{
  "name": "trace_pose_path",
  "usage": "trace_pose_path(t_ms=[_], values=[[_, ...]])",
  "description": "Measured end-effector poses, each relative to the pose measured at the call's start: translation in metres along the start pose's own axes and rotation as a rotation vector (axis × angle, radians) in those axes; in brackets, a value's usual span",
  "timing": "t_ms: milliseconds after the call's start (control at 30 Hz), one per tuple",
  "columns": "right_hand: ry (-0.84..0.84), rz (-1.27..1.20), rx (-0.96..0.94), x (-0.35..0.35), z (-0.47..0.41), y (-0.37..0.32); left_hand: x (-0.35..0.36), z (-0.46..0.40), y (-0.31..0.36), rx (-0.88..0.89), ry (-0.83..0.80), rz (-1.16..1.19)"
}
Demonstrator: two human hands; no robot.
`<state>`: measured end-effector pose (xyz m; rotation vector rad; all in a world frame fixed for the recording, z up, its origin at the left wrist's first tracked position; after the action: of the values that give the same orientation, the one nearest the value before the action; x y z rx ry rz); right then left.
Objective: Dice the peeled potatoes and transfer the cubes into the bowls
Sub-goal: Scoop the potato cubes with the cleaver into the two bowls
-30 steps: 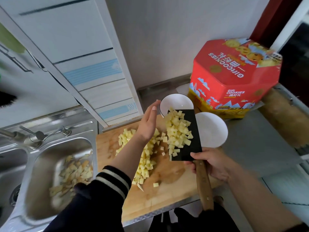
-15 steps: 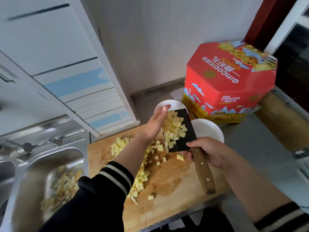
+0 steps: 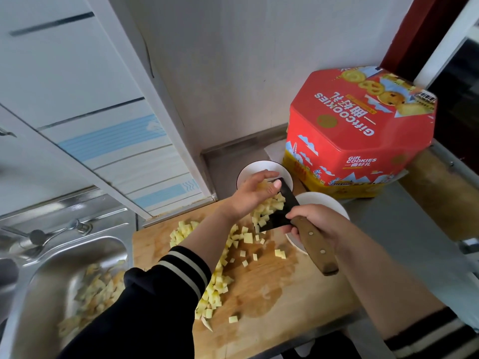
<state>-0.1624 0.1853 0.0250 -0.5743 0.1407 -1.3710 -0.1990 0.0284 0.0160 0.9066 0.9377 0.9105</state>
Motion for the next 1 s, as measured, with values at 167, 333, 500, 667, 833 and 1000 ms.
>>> trace_pose_path(t_ms=[167,333,500,667,833,1000], values=[[0.008,0.059,-0.012,0.001,0.0,-0.014,0.001,-0.018,0.0,0.074,-0.024,-0.114],[0.022,0.102,-0.046,0.006,0.001,-0.022,0.003,-0.027,0.001,0.108,0.002,-0.216],[0.065,0.164,-0.057,0.002,0.005,-0.027,0.001,-0.035,-0.005,0.098,0.04,-0.256],[0.07,0.214,-0.015,0.004,0.012,-0.032,-0.009,-0.044,-0.005,0.057,0.106,-0.307],[0.046,0.248,0.006,0.004,0.024,-0.037,-0.015,-0.051,-0.002,0.015,0.138,-0.299],[0.052,0.265,-0.041,-0.001,0.028,-0.036,-0.015,-0.061,-0.004,-0.002,0.221,-0.283]])
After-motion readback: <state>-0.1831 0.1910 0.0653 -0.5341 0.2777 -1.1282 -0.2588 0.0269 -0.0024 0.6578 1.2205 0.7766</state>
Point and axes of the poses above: each hand's wrist, its own z-axis away from the middle knuckle, its own x-axis out of the palm, y = z × x, the point moved 4 cm from there along -z, towards the middle knuckle, and after that the axes turned 2 degrees about -y, right-handed, at the moved point
